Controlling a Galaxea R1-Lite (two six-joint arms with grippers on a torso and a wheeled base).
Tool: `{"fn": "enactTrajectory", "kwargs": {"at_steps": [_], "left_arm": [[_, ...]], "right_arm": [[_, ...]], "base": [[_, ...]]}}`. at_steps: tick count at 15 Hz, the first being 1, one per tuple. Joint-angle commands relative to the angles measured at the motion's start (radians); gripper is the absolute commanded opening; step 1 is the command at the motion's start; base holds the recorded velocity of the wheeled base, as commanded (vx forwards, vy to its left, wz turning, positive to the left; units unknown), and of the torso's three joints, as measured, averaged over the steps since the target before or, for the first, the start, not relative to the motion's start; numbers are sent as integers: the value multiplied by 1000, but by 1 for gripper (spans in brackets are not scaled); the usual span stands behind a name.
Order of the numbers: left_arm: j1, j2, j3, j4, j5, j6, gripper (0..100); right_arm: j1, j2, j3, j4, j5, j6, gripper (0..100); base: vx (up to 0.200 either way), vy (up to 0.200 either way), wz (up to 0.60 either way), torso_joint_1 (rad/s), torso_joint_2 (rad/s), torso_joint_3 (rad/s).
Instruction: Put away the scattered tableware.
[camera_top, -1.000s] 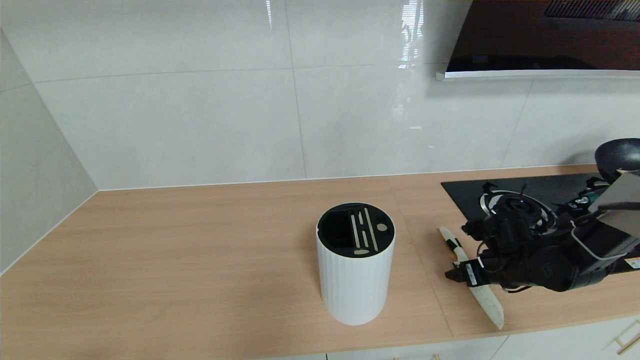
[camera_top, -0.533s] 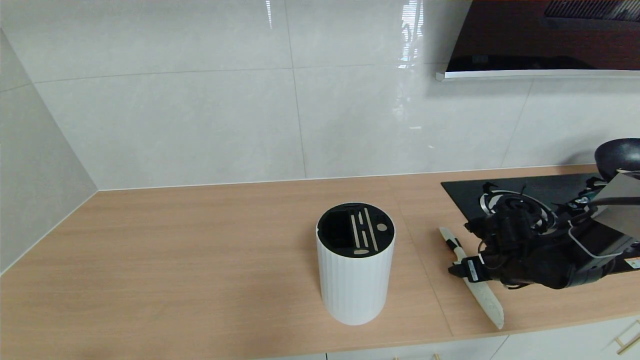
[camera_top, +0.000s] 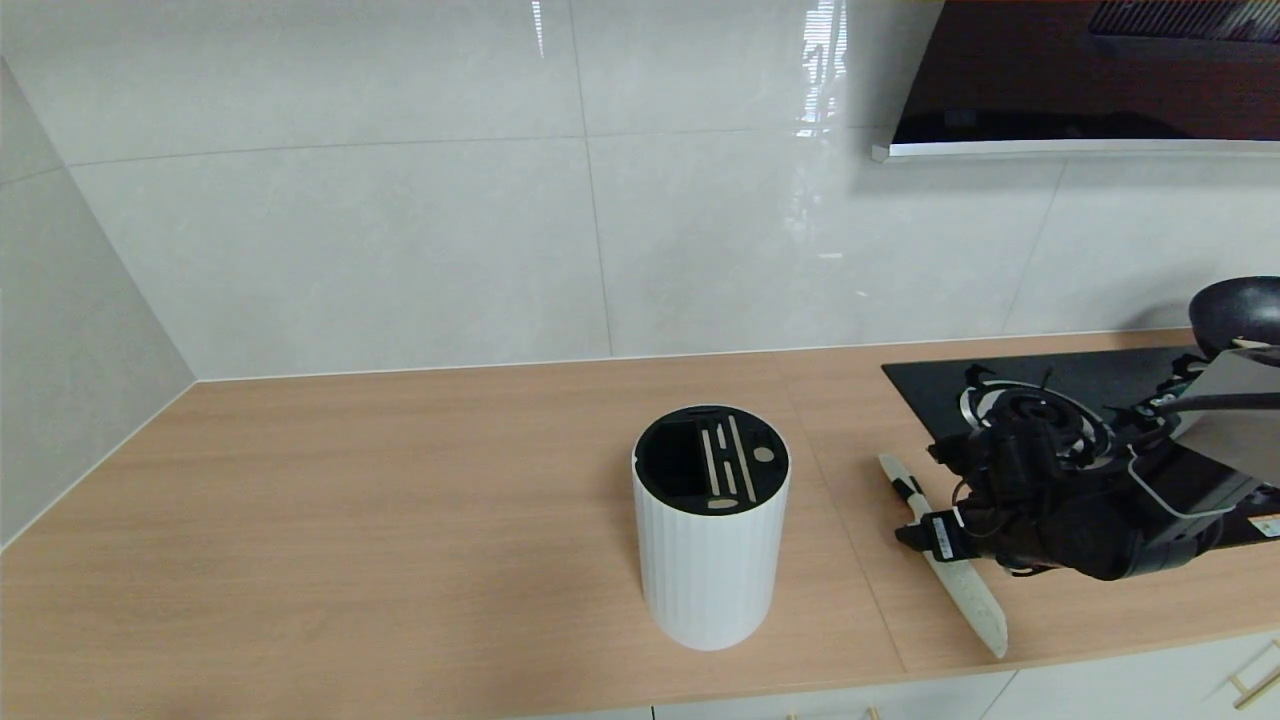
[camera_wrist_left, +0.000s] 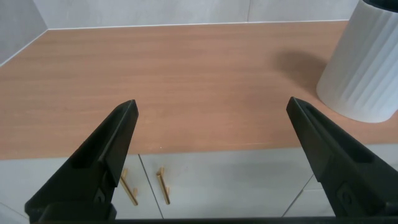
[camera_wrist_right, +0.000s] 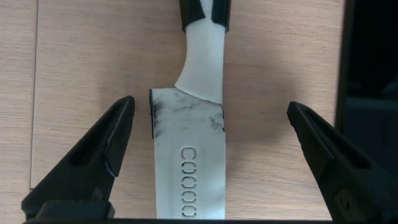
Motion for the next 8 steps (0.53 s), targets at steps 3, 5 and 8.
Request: {"fn": "enactTrajectory", "kwargs": {"at_steps": [3, 5, 8], "left_arm": [[0, 2, 0, 0, 0, 0, 100], [0, 2, 0, 0, 0, -1, 100], [-2, 2, 0, 0, 0, -1, 100]], "right_arm": [[2, 7, 0, 1, 0, -2, 0], [5, 18, 3, 1, -4, -6, 0], [17, 19, 7, 1, -8, -6, 0]], "base": [[0, 0, 0, 0, 0, 0], [0, 0, 0, 0, 0, 0], [0, 0, 0, 0, 0, 0]]}}
